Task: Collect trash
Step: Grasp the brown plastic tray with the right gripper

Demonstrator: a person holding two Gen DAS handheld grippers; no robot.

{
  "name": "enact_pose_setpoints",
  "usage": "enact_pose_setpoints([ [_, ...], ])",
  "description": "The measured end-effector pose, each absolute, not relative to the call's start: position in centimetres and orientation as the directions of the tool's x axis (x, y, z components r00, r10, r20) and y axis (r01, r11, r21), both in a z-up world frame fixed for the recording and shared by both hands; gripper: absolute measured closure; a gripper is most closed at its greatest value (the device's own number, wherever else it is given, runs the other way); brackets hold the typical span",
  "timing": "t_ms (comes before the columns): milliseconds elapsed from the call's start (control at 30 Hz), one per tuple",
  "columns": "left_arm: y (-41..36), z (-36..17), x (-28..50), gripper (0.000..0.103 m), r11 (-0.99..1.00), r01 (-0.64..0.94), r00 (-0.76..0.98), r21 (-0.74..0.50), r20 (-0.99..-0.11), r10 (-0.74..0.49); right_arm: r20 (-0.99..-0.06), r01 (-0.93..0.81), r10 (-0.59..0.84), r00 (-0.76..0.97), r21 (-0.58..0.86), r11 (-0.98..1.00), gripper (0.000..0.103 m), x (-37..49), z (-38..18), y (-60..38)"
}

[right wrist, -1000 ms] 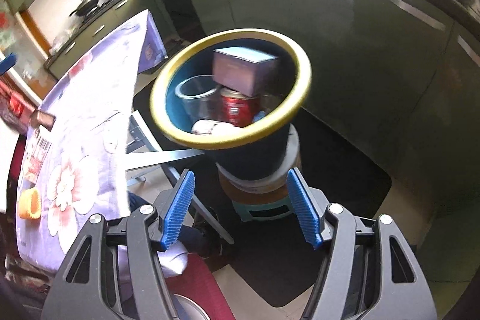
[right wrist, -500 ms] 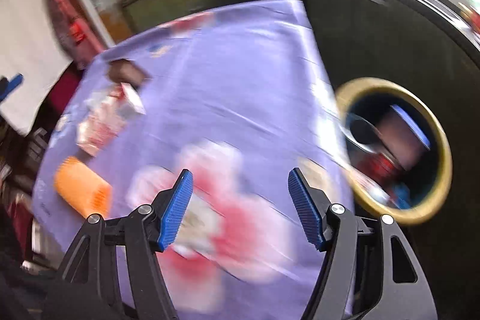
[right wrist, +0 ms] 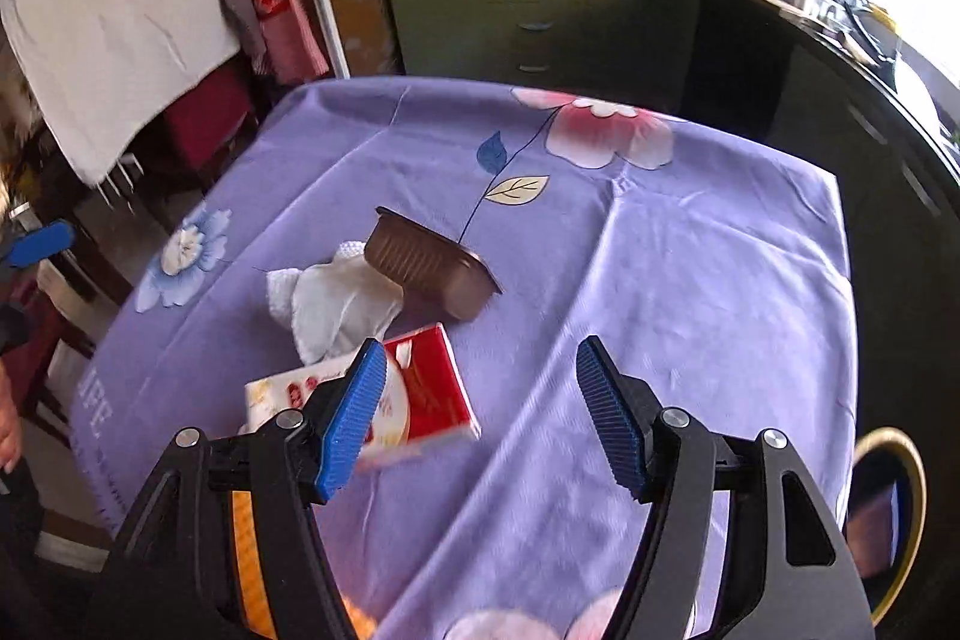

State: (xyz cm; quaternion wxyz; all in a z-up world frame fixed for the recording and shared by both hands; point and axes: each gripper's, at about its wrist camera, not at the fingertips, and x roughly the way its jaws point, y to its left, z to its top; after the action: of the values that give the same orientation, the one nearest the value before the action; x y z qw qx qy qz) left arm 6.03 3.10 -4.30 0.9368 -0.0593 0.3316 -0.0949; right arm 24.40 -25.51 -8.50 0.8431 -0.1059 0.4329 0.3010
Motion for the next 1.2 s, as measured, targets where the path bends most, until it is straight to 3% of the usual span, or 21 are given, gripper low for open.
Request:
enact_pose_setpoints([
  [433,2.9,-5.3,7.3,0.012,0.976,0.144,0.742,-0.162,-0.635,-0.215,-0.800,-0.716,0.421,0.428,-0.016,0.698,0.038,27.7,-10.6,-21.7],
  [633,2.9,-5.7,8.3,0.012,0.977,0.135,0.733,-0.167,-0.647,-0.212,-0.800,-0.733,0.449,0.397,0.018,0.679,0.049,29.0,-11.1,-21.4],
  [800,2.5,-6.1,8.9,0.012,0.978,0.139,0.721,-0.157,-0.660,-0.209,-0.793,-0.757,0.497,0.352,0.071,0.649,0.053,29.9,-11.4,-20.9],
  [867,2.4,-6.2,9.1,0.012,0.978,0.138,0.718,-0.155,-0.664,-0.207,-0.789,-0.762,0.506,0.350,0.075,0.643,0.065,30.0,-11.5,-20.7],
  [1200,2.2,-6.3,9.4,0.012,0.979,0.139,0.717,-0.146,-0.667,-0.201,-0.753,-0.749,0.559,0.347,0.137,0.648,0.071,30.0,-10.4,-21.7],
])
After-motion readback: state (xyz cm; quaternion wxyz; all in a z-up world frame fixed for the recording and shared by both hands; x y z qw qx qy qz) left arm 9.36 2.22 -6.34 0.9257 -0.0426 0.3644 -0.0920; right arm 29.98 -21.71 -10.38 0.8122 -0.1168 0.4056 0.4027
